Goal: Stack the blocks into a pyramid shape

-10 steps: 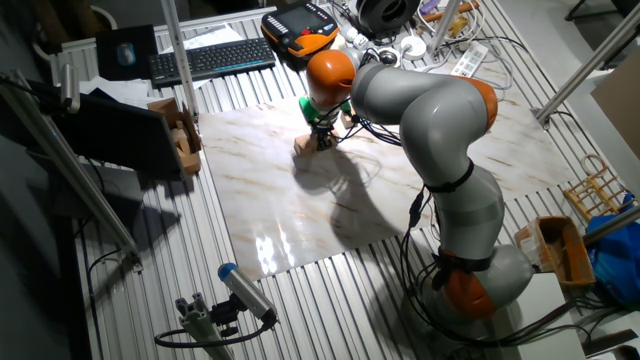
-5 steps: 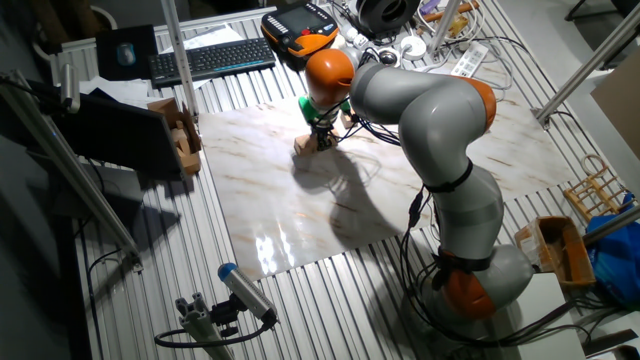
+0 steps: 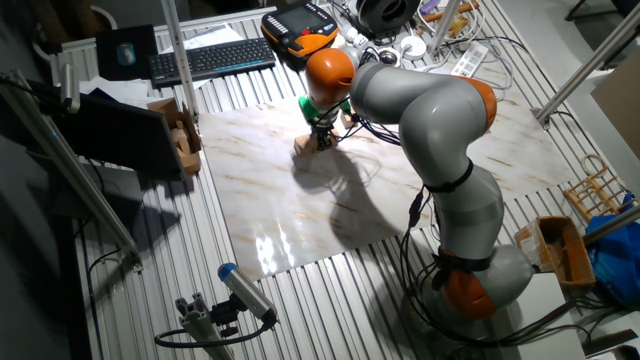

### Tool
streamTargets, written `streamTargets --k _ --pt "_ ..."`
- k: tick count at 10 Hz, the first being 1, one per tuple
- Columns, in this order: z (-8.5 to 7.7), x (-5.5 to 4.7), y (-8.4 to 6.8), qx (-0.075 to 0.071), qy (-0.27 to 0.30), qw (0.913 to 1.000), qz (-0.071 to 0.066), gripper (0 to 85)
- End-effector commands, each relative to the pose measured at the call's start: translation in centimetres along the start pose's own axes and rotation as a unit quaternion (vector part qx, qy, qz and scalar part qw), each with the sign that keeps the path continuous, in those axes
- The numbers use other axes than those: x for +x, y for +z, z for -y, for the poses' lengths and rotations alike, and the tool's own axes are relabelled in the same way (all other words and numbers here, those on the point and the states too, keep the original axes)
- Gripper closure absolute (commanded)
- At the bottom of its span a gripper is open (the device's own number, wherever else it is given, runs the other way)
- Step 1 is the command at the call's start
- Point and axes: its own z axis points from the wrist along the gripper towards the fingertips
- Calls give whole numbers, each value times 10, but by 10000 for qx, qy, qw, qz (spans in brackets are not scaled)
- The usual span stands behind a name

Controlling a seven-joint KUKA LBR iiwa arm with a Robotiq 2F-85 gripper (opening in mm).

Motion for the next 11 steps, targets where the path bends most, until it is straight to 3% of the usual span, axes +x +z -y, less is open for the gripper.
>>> streamTargets --k 1,11 --pt "0 0 -1 1 0 10000 -7 850" --pt "-3 1 -10 31 0 10000 -8 850"
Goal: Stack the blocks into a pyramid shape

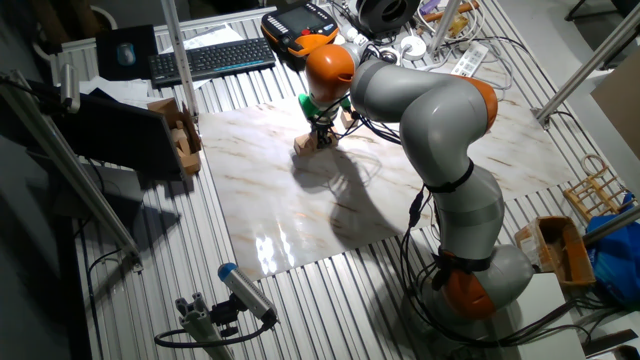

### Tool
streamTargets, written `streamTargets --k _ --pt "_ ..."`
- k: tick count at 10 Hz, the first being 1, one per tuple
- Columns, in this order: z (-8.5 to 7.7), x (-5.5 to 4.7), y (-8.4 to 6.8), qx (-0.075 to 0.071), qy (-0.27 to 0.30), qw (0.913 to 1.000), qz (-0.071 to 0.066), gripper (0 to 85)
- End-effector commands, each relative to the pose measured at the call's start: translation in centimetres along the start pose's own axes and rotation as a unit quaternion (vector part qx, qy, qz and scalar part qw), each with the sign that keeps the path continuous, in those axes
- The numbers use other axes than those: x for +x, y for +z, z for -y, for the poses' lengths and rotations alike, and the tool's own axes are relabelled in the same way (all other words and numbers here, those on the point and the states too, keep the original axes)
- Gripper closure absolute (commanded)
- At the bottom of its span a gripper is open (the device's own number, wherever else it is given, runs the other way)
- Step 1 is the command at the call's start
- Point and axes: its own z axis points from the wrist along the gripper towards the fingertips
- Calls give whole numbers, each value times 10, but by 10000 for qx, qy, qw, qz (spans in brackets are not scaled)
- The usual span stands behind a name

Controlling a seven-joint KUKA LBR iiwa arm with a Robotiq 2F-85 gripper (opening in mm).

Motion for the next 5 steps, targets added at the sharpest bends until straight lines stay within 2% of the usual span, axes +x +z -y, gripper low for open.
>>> streamTargets --k 1,5 --pt "0 0 0 1 1 10000 1 850" --pt "-2 0 -5 1 0 10000 16 850"
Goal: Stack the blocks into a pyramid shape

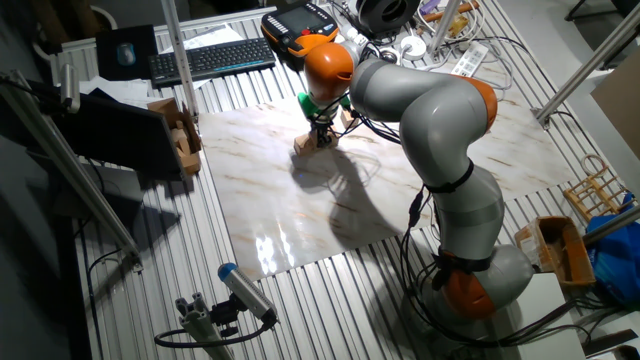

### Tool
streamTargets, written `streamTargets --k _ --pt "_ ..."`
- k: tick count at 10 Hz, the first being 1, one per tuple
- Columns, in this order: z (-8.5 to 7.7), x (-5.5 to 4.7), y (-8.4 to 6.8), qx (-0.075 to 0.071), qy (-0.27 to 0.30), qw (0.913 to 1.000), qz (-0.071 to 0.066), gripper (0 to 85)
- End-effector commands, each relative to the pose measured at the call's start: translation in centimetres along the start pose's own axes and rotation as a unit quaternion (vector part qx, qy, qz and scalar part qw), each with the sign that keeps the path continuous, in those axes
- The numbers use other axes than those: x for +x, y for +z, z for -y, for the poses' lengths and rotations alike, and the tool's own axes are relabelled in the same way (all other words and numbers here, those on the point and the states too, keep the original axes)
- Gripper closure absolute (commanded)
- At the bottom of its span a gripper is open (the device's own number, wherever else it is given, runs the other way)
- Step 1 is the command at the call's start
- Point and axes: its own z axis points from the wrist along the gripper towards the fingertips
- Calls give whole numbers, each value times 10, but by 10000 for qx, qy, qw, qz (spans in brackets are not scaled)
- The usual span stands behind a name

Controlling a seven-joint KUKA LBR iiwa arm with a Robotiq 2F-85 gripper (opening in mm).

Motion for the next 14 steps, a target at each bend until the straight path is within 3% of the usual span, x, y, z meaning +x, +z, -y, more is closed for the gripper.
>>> streamTargets --k 1,14 --pt "0 0 -1 0 -1 10000 5 850" --pt "-5 -1 -20 14 -15 10000 -11 850"
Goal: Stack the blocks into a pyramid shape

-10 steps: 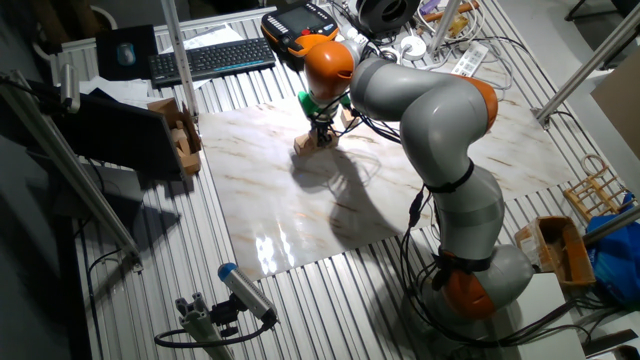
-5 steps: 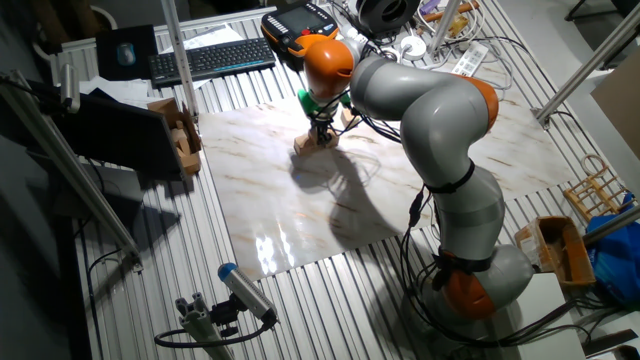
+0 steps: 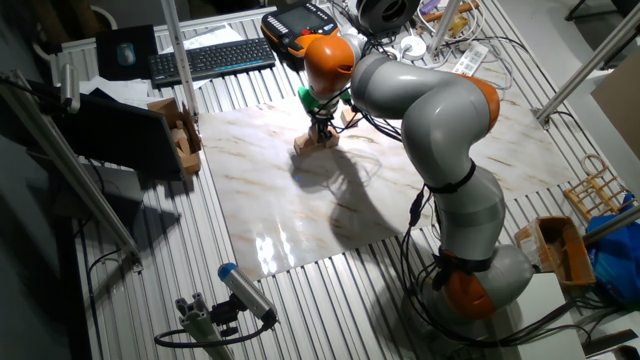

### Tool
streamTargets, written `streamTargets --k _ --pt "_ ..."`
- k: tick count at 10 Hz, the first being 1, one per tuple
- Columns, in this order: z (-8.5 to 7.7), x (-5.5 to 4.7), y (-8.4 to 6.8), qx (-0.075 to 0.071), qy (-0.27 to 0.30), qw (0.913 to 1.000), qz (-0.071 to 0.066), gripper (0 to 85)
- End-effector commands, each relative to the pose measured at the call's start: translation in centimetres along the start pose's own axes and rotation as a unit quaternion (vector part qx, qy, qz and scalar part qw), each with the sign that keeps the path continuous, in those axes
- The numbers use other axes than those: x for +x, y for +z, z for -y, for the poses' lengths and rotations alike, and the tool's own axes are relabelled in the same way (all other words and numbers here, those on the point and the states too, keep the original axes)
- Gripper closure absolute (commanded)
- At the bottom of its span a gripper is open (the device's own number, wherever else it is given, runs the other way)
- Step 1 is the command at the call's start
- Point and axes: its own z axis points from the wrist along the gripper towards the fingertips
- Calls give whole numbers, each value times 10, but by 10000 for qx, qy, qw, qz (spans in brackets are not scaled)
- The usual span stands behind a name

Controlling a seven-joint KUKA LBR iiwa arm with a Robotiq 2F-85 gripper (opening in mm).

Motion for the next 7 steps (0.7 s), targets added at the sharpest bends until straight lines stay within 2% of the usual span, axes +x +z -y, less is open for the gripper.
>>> streamTargets --k 1,5,7 --pt "0 0 -1 0 1 10000 -12 850" --pt "-1 2 -8 14 2 10000 -35 850" --pt "-2 3 -17 59 10 10000 -68 850"
